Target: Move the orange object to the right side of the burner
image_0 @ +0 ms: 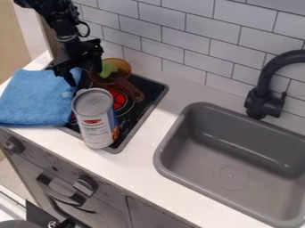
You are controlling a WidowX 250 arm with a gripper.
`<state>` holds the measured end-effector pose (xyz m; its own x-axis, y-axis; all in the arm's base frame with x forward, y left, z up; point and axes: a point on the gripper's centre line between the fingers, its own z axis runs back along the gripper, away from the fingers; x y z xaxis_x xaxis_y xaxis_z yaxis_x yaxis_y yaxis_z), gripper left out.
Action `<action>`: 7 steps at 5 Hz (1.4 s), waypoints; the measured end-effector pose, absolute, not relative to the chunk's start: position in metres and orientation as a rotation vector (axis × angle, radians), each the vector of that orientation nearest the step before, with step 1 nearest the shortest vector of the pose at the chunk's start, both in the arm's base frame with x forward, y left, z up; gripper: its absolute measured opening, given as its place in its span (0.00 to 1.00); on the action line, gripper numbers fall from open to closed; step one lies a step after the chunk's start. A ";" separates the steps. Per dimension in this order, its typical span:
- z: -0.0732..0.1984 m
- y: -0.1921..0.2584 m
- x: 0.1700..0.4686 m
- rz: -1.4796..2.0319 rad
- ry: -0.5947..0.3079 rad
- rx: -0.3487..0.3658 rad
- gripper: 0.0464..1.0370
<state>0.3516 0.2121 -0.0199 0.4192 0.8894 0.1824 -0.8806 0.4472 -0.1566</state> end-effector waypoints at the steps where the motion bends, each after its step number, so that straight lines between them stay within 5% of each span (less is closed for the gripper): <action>1: -0.028 0.207 0.351 1.124 -0.213 -0.031 0.96; 3: -0.031 0.204 0.355 1.183 -0.208 -0.012 0.91; 5: -0.041 0.202 0.355 1.194 -0.219 -0.003 0.36; 6: -0.044 0.200 0.354 1.179 -0.216 -0.001 0.20; 7: -0.049 0.200 0.354 1.183 -0.170 0.001 0.17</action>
<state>0.3541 0.1997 -0.0485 0.3666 0.9208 0.1329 -0.9210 0.3794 -0.0885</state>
